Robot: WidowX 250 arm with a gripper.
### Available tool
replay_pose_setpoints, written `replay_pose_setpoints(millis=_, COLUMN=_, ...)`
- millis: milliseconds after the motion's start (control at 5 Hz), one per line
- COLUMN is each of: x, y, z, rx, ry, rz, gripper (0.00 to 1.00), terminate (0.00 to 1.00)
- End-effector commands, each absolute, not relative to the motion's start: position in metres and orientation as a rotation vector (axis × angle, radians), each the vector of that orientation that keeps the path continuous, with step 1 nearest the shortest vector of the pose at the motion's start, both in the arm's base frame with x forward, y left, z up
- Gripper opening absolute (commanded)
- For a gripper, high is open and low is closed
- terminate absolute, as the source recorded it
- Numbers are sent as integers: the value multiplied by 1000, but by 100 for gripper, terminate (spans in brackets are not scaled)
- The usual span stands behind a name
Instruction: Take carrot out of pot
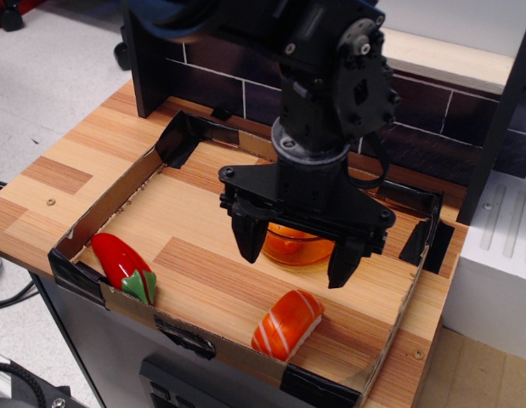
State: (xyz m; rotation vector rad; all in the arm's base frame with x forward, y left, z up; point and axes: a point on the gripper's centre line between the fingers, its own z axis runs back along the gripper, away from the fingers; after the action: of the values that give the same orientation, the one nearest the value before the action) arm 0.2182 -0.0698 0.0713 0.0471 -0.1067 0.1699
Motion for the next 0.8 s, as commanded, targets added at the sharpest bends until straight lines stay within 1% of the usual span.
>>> replay_pose_setpoints(millis=0, x=218, y=-70, z=71, rx=47, ry=-107, rz=170, gripper=100, terminate=0)
replay_pose_setpoints(millis=200, x=222, y=-65, z=78, rx=23, ry=-133, rz=249, gripper=100, terminate=0)
replay_pose_setpoints(millis=400, x=245, y=-56, z=94, rx=-46, ry=-169, rz=446, gripper=100, terminate=0)
replay_pose_setpoints(millis=600, x=266, y=-40, z=107, rx=-89, ry=-222, rz=671, gripper=100, terminate=0)
